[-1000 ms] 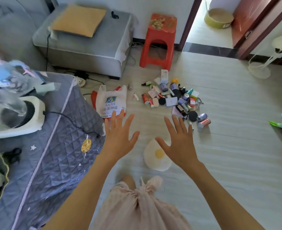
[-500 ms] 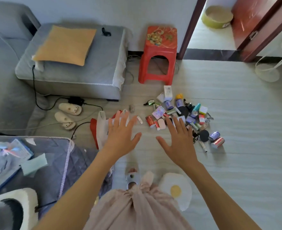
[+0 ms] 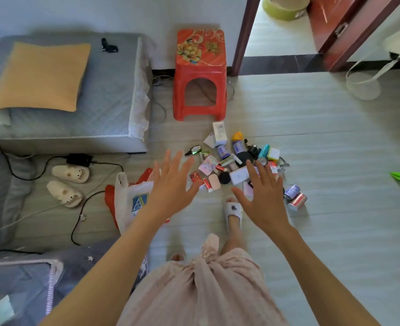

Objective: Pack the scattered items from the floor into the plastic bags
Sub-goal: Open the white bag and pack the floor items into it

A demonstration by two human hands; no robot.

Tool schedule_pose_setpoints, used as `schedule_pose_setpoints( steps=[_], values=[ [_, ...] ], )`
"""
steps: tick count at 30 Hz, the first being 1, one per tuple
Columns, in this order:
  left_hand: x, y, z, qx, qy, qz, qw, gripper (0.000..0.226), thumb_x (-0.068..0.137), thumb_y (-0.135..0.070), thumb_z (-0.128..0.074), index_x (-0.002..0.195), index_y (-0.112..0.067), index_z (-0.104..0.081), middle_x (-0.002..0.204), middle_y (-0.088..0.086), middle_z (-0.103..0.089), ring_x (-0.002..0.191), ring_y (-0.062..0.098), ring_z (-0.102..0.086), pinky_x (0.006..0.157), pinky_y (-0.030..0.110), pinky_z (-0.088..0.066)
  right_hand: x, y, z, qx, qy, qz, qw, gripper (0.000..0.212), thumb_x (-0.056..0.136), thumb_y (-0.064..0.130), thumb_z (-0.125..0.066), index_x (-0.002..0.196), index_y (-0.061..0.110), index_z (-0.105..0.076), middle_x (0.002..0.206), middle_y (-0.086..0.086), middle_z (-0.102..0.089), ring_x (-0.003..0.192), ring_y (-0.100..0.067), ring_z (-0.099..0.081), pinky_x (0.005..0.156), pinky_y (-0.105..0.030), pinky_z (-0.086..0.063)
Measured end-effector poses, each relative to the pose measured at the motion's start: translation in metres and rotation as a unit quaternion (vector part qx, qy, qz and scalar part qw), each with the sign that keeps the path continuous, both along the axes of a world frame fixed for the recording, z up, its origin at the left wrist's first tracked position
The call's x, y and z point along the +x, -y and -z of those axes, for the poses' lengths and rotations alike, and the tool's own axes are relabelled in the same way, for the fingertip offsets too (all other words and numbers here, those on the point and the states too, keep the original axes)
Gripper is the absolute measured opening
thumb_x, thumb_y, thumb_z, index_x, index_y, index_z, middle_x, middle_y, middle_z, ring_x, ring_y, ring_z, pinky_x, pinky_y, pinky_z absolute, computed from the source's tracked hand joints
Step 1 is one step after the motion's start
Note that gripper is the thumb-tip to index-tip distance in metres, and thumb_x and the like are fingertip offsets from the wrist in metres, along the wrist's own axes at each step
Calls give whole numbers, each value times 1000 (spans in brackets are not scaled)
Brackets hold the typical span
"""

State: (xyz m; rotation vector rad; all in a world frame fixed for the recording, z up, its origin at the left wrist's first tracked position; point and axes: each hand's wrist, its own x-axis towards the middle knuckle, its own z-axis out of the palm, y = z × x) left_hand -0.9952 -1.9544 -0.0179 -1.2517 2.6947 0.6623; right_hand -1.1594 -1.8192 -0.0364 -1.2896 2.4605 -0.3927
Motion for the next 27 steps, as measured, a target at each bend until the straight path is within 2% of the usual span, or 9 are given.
schedule_pose_setpoints(
  steps=[5, 10, 14, 19, 21, 25, 27],
  values=[
    [-81, 18, 27, 8, 2, -44, 999, 67, 86, -49, -33, 145, -20, -25, 155, 10, -13, 143, 35, 2, 113, 54, 0, -85, 20, 16, 42, 15, -60, 997, 85, 75, 69, -17, 147, 24, -17, 156, -7, -18, 145, -26, -10, 115, -49, -7],
    [-153, 31, 64, 28, 36, -64, 997, 65, 89, -49, -38, 146, -24, -20, 156, 7, -10, 144, 31, 3, 114, 52, 1, -169, 47, 48, 66, -6, -130, 989, 72, 82, 58, -31, 141, 18, -38, 144, -15, -41, 135, -36, -36, 105, -60, -28],
    [-178, 53, 105, 26, 41, -69, 996, 66, 86, -49, -34, 146, -24, -20, 156, 7, -12, 144, 31, 2, 114, 51, 0, -205, 71, 95, 79, -7, -166, 983, 68, 83, 56, -33, 139, 17, -40, 141, -16, -46, 132, -37, -41, 105, -58, -29],
    [-188, 78, 193, 25, 70, -39, 996, 63, 91, -39, -49, 146, -19, -24, 155, 12, -16, 144, 33, -2, 114, 52, -1, -212, 99, 190, 114, -7, -210, 971, 69, 82, 57, -33, 139, 18, -40, 142, -14, -45, 132, -37, -41, 105, -59, -29],
    [-188, 86, 240, 26, 80, -21, 996, 63, 92, -39, -47, 146, -18, -24, 155, 11, -15, 144, 33, -2, 114, 52, -2, -207, 112, 239, 120, -5, -230, 966, 69, 83, 56, -37, 141, 18, -38, 144, -13, -42, 135, -35, -36, 108, -58, -24],
    [-179, 101, 359, 38, 116, -18, 992, 62, 94, -43, -39, 147, -22, -16, 157, 5, -6, 144, 28, 5, 114, 49, 2, -190, 141, 355, 127, -17, -281, 951, 67, 83, 53, -37, 138, 15, -42, 139, -15, -48, 131, -37, -42, 105, -59, -27],
    [-170, 105, 422, 40, 125, -15, 991, 62, 94, -43, -39, 147, -22, -14, 157, 5, -5, 144, 28, 6, 114, 50, 2, -180, 156, 419, 129, -18, -300, 945, 66, 86, 50, -45, 142, 17, -36, 146, -14, -39, 136, -35, -34, 110, -57, -20]
  ],
)
